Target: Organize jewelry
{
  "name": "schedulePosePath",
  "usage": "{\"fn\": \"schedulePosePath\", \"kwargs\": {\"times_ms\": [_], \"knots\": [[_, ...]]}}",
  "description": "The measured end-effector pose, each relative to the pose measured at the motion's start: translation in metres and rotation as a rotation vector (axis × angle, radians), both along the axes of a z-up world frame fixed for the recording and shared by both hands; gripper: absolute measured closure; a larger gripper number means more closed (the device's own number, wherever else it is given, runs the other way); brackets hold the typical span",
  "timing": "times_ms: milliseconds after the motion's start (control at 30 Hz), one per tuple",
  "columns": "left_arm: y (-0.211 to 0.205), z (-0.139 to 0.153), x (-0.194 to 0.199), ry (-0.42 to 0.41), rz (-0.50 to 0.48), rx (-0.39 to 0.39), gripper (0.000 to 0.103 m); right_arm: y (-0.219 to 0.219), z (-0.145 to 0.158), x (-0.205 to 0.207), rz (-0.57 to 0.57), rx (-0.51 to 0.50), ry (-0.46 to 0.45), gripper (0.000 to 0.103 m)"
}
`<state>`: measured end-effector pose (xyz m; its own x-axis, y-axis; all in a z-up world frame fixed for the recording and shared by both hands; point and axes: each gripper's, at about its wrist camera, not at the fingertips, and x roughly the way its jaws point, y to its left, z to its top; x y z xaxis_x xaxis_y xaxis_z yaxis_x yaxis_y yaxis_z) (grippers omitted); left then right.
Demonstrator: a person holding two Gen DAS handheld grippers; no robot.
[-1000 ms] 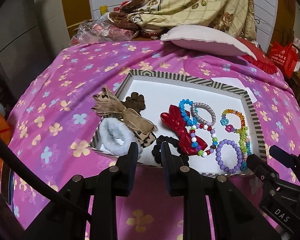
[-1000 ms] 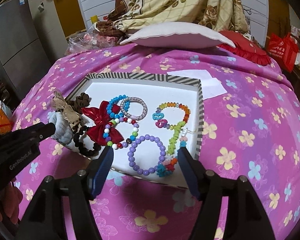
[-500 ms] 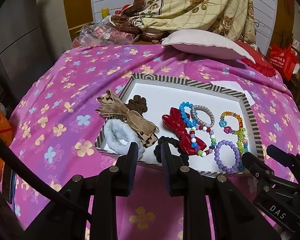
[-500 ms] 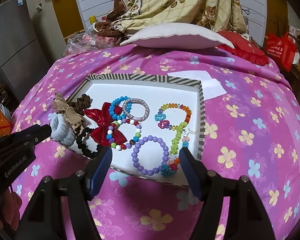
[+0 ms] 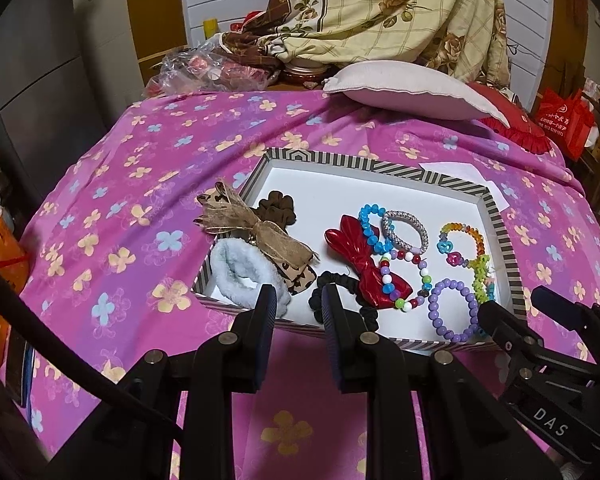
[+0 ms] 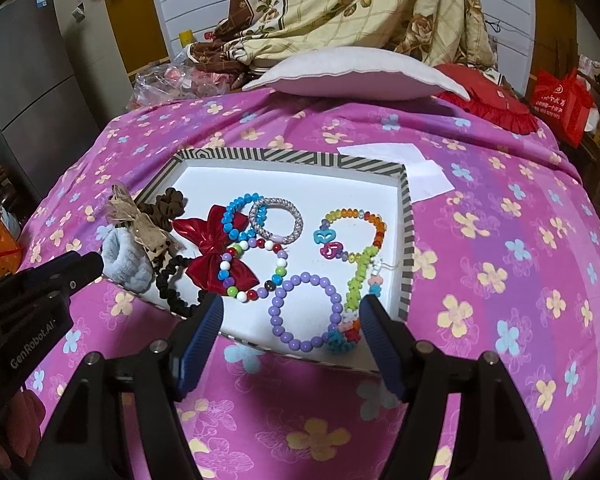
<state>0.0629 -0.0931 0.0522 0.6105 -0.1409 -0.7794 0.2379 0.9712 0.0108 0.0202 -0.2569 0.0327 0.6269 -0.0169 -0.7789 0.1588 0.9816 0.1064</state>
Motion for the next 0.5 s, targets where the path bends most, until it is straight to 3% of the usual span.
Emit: {"fn": "schedulePosePath", "kwargs": {"times_ms": [500], "knots": [[0.0034,-0.0014,-0.0025,-0.001,0.006,-0.003,0.067,0.0029,0.0005,-0.0012,0.001,-0.008,0.003,0.029]]}}
